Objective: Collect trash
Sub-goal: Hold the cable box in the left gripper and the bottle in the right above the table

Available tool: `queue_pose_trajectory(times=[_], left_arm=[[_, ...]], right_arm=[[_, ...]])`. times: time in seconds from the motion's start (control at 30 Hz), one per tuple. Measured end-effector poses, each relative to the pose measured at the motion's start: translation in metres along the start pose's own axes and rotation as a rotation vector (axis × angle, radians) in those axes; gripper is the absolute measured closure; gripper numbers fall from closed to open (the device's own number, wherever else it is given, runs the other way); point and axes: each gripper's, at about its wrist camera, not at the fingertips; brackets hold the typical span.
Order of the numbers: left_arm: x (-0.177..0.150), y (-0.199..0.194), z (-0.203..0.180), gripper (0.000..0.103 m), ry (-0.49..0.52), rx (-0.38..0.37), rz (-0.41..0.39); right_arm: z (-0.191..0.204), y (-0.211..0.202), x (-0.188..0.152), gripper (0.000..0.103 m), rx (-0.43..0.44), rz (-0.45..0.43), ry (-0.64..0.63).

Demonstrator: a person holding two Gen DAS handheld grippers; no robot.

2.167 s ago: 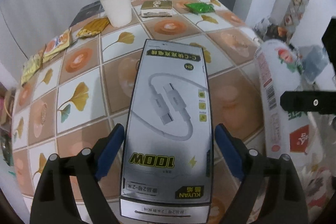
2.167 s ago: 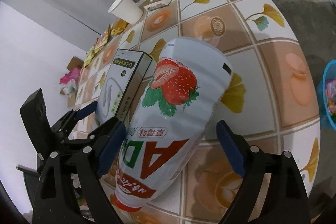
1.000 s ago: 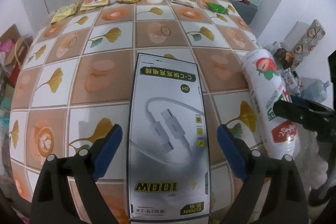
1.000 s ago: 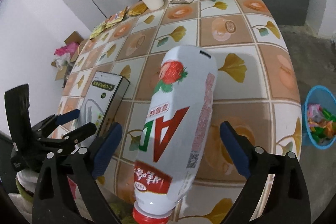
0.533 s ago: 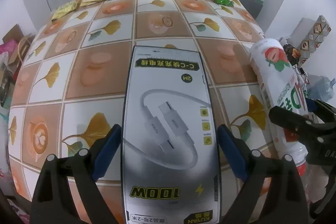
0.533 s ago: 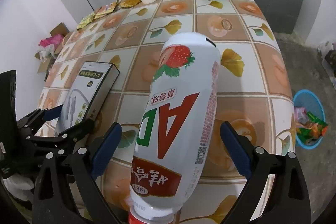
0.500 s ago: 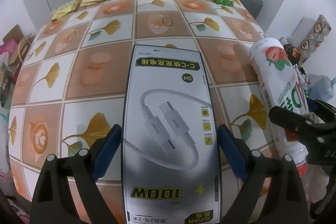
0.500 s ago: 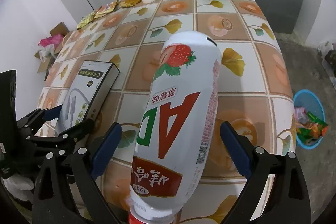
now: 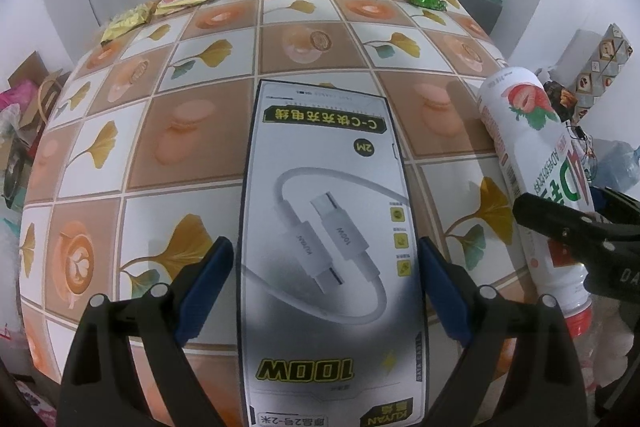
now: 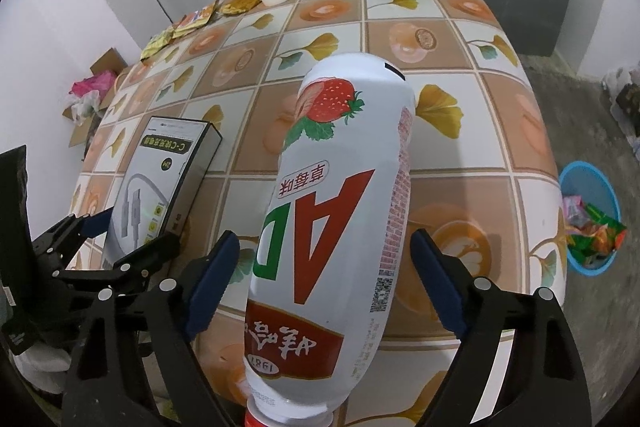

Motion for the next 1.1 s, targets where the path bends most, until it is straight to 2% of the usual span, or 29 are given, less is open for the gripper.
queue_pose_trajectory(times=[0.3, 0.67, 1.1], left_arm=[[-0.0002, -0.0021, -0.0009, 0.017, 0.002, 0.004, -0.008], [-0.0002, -0.0029, 0.0001, 0.017, -0.003, 0.006, -0.014], [-0.0010, -0.0062, 0.0011, 0.018, -0.001, 0.011, -0.033]], right_arm=[[-0.0009, 0.0020, 0.0000, 0.026, 0.000, 0.007, 0.009], [-0.0036, 0.0026, -0.0009, 0.040, 0.020, 0.010, 0.021], [-0.0042, 0.0000, -0.0016, 0.041, 0.024, 0.001, 0.018]])
Point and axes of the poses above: each gripper's, at about its wrist camera, not at the fingertips, and y roughly the way its jaws point, z to its left, x to its top, and after that the axes turned 5 degrees about z, right-handed
